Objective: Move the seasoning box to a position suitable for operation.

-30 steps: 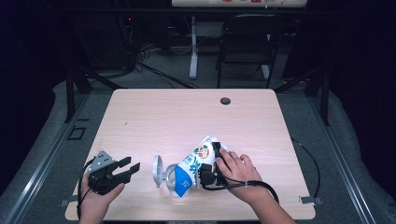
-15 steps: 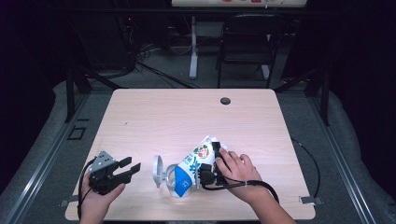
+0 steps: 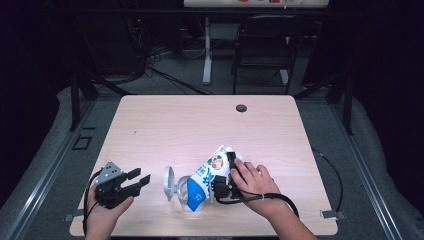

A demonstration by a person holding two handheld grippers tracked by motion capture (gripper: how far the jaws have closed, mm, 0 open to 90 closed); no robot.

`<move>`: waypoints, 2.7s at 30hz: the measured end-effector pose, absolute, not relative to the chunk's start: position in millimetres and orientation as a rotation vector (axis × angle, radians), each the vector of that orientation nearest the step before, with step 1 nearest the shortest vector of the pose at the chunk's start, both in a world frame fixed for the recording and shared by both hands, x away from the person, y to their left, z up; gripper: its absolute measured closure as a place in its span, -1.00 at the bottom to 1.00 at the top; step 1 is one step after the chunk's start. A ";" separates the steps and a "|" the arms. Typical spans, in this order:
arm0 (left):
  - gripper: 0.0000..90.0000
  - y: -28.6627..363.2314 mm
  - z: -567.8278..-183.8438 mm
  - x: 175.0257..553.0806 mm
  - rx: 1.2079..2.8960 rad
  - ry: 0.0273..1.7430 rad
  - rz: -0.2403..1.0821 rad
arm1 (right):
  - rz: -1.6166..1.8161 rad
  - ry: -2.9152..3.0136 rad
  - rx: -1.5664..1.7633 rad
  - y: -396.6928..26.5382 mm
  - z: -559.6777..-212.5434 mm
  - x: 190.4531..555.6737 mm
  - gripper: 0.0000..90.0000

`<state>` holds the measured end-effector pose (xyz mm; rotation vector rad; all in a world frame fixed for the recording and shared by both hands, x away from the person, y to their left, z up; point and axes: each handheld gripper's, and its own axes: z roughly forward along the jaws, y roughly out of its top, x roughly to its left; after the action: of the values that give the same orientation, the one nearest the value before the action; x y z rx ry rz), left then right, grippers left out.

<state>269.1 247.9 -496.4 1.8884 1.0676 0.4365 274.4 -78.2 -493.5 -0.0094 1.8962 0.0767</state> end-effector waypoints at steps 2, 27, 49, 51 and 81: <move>0.20 247.8 -496.4 269.1 1.889 1.068 0.436 | 0.075 1.896 -0.011 -78.0 -493.4 274.3 0.33; 0.20 248.4 -496.0 269.1 1.890 1.065 0.440 | 0.093 1.893 -0.014 -77.9 -494.1 274.9 0.35; 0.20 249.2 -496.0 268.9 1.888 1.068 0.435 | 0.080 1.886 -0.031 -77.1 -493.0 274.7 0.36; 0.20 249.2 -495.8 269.0 1.890 1.065 0.436 | 0.078 1.889 -0.027 -77.2 -493.0 274.4 0.36; 0.20 249.3 -496.4 269.3 1.887 1.070 0.437 | 0.068 1.876 -0.054 -75.7 -491.0 274.5 0.38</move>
<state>269.3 249.3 -496.4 1.8871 1.0697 0.4365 274.5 -75.7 -491.0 -0.0541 1.8761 0.0680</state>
